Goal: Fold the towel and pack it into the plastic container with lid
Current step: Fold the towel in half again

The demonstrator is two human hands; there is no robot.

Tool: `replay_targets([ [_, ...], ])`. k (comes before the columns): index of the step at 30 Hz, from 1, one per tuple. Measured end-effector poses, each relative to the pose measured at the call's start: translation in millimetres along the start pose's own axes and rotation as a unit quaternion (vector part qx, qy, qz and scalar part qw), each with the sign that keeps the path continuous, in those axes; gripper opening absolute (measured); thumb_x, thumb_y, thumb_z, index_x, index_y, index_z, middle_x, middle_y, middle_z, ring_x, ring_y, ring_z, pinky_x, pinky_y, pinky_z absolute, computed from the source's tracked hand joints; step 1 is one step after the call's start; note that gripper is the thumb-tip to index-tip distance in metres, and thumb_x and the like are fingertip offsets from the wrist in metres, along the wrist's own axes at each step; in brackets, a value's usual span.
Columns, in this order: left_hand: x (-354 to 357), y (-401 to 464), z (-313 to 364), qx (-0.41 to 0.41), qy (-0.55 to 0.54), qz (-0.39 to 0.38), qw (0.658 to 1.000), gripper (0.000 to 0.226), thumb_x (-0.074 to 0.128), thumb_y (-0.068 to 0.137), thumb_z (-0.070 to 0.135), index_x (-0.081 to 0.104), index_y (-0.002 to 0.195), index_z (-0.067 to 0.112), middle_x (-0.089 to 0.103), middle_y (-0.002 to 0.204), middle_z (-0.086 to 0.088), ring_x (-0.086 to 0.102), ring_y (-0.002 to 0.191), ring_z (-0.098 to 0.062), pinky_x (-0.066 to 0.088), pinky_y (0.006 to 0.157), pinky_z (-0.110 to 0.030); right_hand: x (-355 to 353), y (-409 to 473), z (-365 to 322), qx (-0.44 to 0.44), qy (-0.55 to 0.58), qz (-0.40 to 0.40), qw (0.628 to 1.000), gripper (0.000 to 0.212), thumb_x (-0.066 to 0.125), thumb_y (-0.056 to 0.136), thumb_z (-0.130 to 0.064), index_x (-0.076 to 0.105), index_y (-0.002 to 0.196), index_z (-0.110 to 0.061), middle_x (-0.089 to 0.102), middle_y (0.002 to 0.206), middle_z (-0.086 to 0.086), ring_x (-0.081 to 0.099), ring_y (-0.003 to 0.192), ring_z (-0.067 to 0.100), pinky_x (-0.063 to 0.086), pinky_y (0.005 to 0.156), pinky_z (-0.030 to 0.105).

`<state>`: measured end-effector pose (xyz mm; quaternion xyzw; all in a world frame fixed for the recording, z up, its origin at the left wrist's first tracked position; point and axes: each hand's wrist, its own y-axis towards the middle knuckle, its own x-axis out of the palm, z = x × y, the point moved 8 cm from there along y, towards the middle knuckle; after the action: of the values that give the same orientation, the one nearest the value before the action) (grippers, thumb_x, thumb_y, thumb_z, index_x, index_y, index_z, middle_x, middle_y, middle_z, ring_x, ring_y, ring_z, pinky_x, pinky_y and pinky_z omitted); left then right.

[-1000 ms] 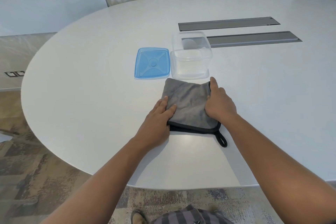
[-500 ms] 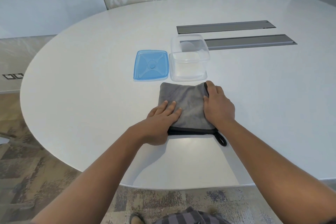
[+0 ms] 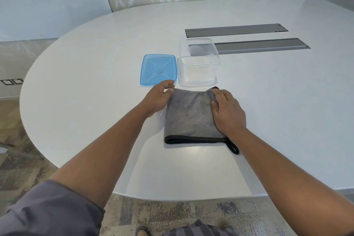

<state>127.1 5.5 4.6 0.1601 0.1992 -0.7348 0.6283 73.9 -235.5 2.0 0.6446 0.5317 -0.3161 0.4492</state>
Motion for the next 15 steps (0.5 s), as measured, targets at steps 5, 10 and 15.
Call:
replay_targets([
  [5,-1.7,12.5,1.0,0.008,0.049,-0.006,0.999,0.028,0.055,0.105,0.02,0.065,0.13,0.016,0.061,0.13,0.001,0.056,0.119,-0.015,0.041,0.096,-0.026,9.2,3.0,-1.1,-0.055,-0.084,0.011,0.995,0.028,0.051,0.098,-0.021,0.062,0.124,-0.024,0.034,0.161,0.006,0.041,0.132,0.037,0.039,0.097,0.049],
  [10,7.8,17.3,7.0,0.018,0.117,-0.078,0.99,0.02,0.053,0.105,0.025,0.069,0.109,0.013,0.067,0.106,0.003,0.058,0.097,-0.013,0.044,0.078,-0.022,22.2,8.1,-1.6,-0.065,-0.081,-0.068,0.992,0.05,0.042,0.1,-0.01,0.059,0.14,-0.034,0.048,0.156,-0.01,0.031,0.148,0.027,0.02,0.108,0.046],
  [15,-1.5,22.7,0.5,0.034,0.273,-0.063,0.959,0.021,0.046,0.106,0.034,0.06,0.1,0.02,0.062,0.095,0.008,0.058,0.092,-0.019,0.045,0.08,-0.034,24.3,7.6,1.0,-0.048,-0.09,-0.09,0.991,0.053,0.038,0.1,-0.012,0.056,0.14,-0.043,0.045,0.157,-0.017,0.028,0.148,0.02,0.016,0.111,0.047],
])
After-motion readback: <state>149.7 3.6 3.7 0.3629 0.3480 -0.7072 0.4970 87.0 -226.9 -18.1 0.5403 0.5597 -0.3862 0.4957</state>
